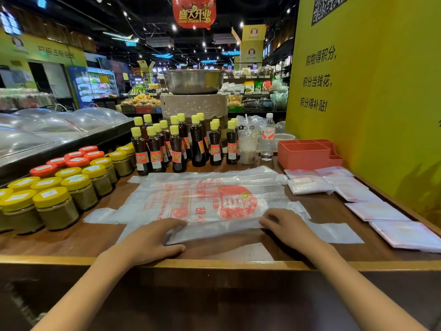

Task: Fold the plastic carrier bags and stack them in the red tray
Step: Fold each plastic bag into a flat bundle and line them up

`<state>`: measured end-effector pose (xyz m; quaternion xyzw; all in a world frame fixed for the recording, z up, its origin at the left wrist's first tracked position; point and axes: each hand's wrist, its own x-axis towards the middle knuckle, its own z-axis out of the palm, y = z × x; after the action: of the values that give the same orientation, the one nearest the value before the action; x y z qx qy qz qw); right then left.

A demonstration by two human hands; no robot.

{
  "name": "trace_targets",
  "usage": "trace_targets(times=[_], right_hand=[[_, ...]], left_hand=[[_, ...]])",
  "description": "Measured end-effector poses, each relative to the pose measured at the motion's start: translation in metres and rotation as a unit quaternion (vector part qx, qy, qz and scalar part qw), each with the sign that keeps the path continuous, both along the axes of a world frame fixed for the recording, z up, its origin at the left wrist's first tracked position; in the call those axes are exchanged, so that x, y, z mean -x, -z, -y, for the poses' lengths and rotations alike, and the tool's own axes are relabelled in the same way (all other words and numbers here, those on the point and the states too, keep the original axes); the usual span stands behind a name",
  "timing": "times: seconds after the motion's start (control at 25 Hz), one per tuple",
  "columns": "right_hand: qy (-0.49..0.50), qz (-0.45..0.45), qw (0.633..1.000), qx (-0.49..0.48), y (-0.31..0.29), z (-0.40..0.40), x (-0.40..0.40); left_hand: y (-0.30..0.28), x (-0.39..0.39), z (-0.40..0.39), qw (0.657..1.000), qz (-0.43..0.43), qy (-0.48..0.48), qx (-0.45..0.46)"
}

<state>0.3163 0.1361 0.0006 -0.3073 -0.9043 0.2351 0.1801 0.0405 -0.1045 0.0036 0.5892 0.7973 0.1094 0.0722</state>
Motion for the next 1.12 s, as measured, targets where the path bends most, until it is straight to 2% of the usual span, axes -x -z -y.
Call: trace_targets(times=[0.12,0.2,0.28,0.4,0.52,0.56,0.6,0.68,0.72,0.8,0.92,1.04,1.12], right_hand=[[-0.031,0.031,0.999,0.031,-0.015,-0.003,-0.001],[-0.073,0.088,0.992,0.051,-0.022,0.004,-0.011],[-0.106,0.172,0.979,0.002,-0.02,0.011,-0.019],[-0.096,0.164,0.977,-0.099,-0.018,0.006,-0.025],[-0.096,0.135,0.981,-0.101,-0.039,-0.005,-0.025],[-0.098,0.135,0.981,-0.097,-0.048,-0.009,-0.024],[-0.095,0.144,0.979,-0.104,-0.057,-0.014,-0.021],[-0.069,0.17,0.971,-0.152,-0.068,-0.026,-0.008],[-0.05,0.176,0.966,-0.184,-0.071,-0.032,0.002],[-0.011,0.171,0.953,-0.251,-0.069,-0.037,0.028],[0.036,0.147,0.932,-0.328,-0.046,-0.022,0.069],[-0.032,0.017,0.97,-0.242,-0.009,0.021,0.094],[-0.102,0.055,0.979,-0.168,0.012,0.046,0.101]], left_hand=[[-0.007,0.007,0.013,0.999,-0.044,-0.022,-0.018],[-0.006,0.015,0.018,0.999,-0.026,-0.031,-0.011],[-0.005,0.021,0.018,0.999,0.025,-0.035,-0.008],[-0.013,0.022,0.016,0.996,0.082,-0.024,-0.017],[-0.034,0.025,0.017,0.993,0.112,0.008,-0.021],[-0.04,0.027,0.016,0.995,0.097,0.006,-0.029],[-0.047,0.03,0.013,0.999,0.043,-0.008,-0.032],[-0.051,0.032,0.001,0.989,-0.129,-0.058,-0.035],[-0.047,0.029,-0.008,0.978,-0.188,-0.081,-0.05],[-0.029,0.016,-0.023,0.968,-0.212,-0.099,-0.091],[-0.001,-0.008,-0.039,0.974,-0.151,-0.084,-0.147],[0.015,-0.023,-0.051,0.987,-0.099,-0.056,-0.11],[0.025,-0.023,-0.058,0.996,-0.075,-0.047,-0.024]])
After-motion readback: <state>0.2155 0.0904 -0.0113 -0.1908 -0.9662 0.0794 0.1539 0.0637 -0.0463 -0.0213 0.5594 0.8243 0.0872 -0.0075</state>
